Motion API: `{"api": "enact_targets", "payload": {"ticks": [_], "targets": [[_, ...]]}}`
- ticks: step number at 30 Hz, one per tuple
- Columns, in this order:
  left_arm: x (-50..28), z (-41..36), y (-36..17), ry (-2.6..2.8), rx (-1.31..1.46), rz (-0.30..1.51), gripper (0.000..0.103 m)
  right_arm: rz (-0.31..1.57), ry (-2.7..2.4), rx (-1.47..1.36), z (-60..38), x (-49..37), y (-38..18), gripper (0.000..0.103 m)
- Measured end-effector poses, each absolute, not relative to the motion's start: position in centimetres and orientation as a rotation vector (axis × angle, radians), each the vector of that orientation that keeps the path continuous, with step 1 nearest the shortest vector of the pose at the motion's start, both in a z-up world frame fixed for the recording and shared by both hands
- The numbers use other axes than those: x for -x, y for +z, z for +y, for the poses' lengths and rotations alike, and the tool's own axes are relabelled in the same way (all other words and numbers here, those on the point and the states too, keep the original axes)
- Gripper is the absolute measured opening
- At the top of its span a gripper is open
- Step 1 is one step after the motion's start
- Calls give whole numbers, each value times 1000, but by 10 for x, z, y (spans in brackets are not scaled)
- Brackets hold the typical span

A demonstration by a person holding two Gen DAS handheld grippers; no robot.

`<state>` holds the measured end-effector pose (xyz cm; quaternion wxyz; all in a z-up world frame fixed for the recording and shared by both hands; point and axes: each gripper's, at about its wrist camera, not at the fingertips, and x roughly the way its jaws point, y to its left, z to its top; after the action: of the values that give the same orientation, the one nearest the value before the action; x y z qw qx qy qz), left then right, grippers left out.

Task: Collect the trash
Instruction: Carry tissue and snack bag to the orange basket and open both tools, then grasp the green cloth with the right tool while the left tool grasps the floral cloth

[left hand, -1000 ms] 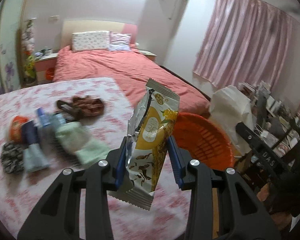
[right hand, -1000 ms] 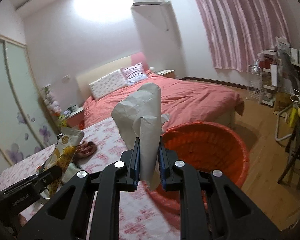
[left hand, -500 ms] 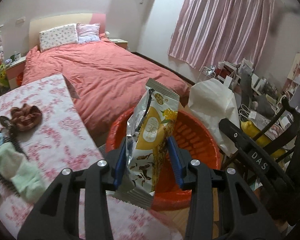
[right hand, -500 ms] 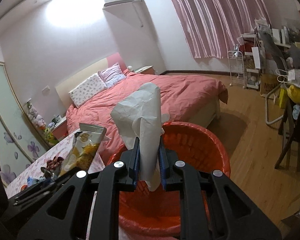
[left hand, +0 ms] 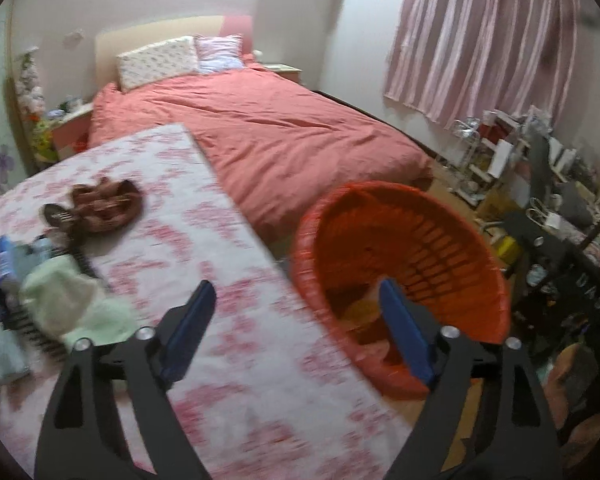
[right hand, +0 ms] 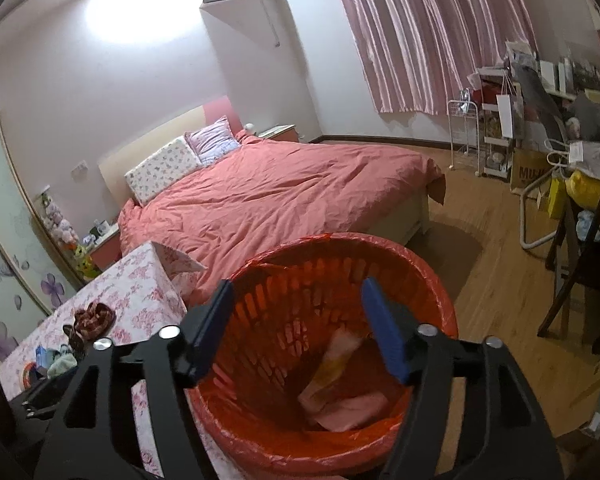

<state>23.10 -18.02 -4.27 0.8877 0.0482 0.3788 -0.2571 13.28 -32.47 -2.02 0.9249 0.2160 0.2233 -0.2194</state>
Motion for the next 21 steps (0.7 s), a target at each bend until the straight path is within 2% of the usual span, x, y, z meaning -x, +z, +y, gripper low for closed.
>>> {"api": "enact_targets", "payload": {"ticks": [5, 21], "targets": [[-228, -126, -45, -431, -105, 779, 93, 484, -420, -397, -306, -140, -16, 82], [-229, 67, -45, -81, 0, 808, 94, 674, -126, -262, -185, -191, -32, 83]]}}
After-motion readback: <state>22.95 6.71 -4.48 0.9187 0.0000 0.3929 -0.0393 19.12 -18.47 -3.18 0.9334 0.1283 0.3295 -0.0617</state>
